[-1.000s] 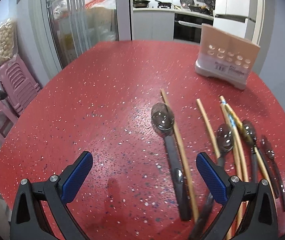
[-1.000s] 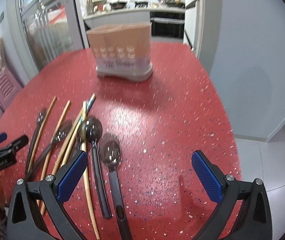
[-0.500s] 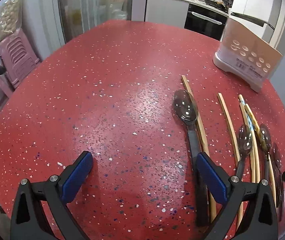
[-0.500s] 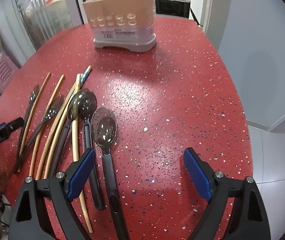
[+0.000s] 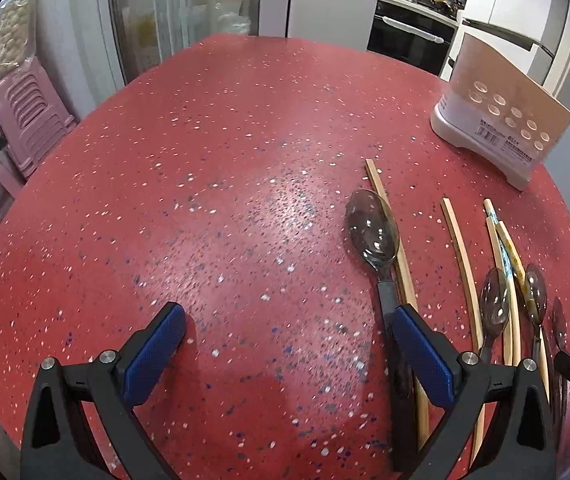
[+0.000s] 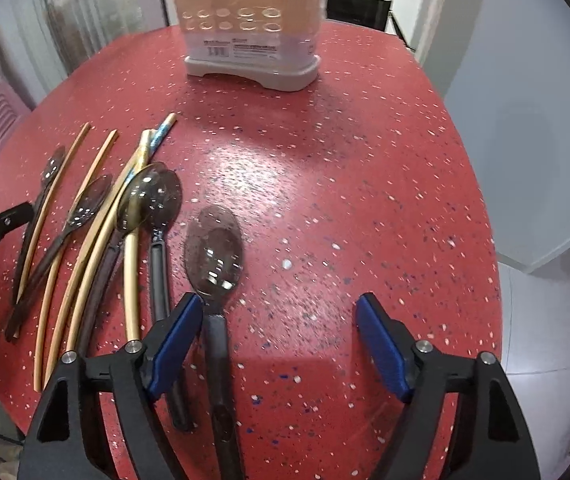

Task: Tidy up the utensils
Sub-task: 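Grasp a dark-handled spoon with the right tool while the left tool grasps another spoon, then carry both held spoons up and over the beige utensil holder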

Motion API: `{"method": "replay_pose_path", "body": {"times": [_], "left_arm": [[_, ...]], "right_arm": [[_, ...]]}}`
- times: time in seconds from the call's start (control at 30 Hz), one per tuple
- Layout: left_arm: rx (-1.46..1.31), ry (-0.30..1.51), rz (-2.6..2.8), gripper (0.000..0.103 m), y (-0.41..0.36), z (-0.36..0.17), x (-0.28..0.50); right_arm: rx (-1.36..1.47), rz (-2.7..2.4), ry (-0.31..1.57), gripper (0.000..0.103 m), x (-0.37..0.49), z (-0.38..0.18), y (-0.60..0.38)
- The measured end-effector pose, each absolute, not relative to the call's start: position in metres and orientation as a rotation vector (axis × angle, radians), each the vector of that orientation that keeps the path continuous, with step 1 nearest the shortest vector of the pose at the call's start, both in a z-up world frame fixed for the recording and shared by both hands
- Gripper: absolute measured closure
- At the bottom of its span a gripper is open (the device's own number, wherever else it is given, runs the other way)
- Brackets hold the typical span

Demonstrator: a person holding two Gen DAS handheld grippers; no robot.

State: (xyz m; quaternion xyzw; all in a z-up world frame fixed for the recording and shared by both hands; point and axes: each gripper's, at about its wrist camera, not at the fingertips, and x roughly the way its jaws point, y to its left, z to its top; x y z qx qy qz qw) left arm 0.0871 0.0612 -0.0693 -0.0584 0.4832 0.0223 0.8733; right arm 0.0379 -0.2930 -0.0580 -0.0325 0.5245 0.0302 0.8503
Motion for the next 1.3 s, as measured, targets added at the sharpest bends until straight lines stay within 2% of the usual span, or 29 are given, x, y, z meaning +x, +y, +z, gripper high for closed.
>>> {"method": "replay_pose_path", "body": {"times": [0.37, 0.5, 0.6, 0.63, 0.67, 0.73, 0.77, 0.8, 0.83, 0.87, 1.1, 1.3], "left_arm": [[-0.019, 1.084, 0.002, 0.000, 0.038, -0.072, 0.112], [-0.014, 1.083, -0.008, 0.000, 0.041, -0.071, 0.114], [0.000, 1.085, -0.026, 0.000, 0.037, -0.069, 0.115], [0.012, 1.089, -0.040, 0.002, 0.033, -0.067, 0.116], [0.020, 1.092, -0.054, 0.009, 0.031, -0.066, 0.116], [0.047, 1.098, -0.088, 0.019, 0.023, -0.063, 0.118], [0.060, 1.102, -0.111, 0.027, 0.018, -0.061, 0.120], [0.067, 1.104, -0.128, 0.039, 0.015, -0.061, 0.123], [0.076, 1.104, -0.156, 0.049, 0.011, -0.059, 0.123], [0.088, 1.101, -0.164, 0.065, 0.007, -0.059, 0.123], [-0.027, 1.039, -0.201, 0.066, 0.015, -0.052, 0.106], [-0.124, 0.937, -0.222, 0.066, 0.017, -0.025, 0.097]], "right_arm": [[-0.083, 0.089, 1.147, 0.025, 0.043, -0.057, -0.291], [-0.089, 0.103, 1.151, 0.028, 0.046, -0.057, -0.290], [-0.098, 0.119, 1.162, 0.037, 0.044, -0.055, -0.287], [-0.104, 0.125, 1.165, 0.043, 0.044, -0.055, -0.285], [-0.108, 0.139, 1.169, 0.045, 0.044, -0.054, -0.282], [-0.113, 0.157, 1.174, 0.059, 0.044, -0.053, -0.279], [-0.120, 0.161, 1.175, 0.064, 0.044, -0.052, -0.277], [-0.121, 0.169, 1.174, 0.080, 0.045, -0.052, -0.277], [-0.118, 0.178, 1.175, 0.088, 0.045, -0.051, -0.277], [-0.123, 0.178, 1.175, 0.090, 0.045, -0.051, -0.276], [0.004, 0.239, 1.150, 0.090, 0.040, -0.046, -0.295], [0.125, 0.293, 1.075, 0.090, 0.037, -0.018, -0.314]]}}
